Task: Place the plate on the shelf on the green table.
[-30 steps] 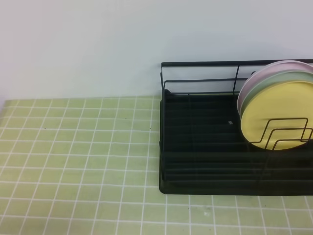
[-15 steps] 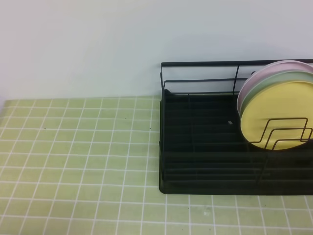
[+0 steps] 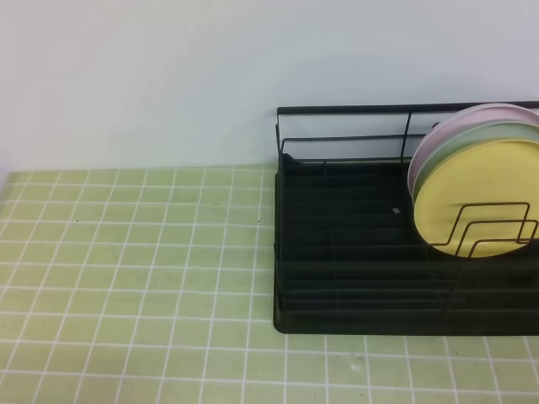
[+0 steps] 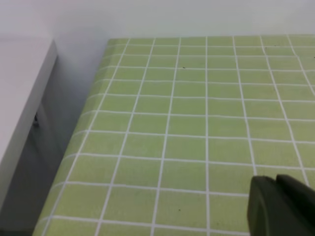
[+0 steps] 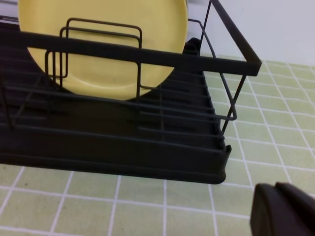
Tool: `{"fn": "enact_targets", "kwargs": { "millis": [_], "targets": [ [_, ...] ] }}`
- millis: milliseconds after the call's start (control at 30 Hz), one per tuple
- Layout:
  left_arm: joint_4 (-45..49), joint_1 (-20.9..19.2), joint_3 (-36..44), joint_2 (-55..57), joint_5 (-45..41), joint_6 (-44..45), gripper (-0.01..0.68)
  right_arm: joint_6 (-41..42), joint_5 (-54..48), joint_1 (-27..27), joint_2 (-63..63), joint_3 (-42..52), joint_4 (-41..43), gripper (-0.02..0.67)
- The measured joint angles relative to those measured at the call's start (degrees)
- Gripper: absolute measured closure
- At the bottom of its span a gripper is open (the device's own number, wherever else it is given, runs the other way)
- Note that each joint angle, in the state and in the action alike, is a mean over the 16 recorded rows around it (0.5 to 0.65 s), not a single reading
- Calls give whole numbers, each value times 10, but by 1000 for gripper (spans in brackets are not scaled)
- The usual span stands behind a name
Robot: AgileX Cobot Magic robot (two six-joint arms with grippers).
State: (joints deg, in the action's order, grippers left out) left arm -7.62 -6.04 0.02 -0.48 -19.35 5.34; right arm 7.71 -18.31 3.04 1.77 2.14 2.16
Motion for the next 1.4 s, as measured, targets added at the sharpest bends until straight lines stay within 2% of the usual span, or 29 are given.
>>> {"fn": "enact_targets", "kwargs": {
  "millis": [833, 1400],
  "targets": [
    [1, 3, 0, 0, 2, 0, 674, 0, 1, 0, -1, 0, 0, 652],
    [17, 86, 0, 0, 5, 21, 674, 0, 0, 0, -1, 0, 0, 652]
  ]
}}
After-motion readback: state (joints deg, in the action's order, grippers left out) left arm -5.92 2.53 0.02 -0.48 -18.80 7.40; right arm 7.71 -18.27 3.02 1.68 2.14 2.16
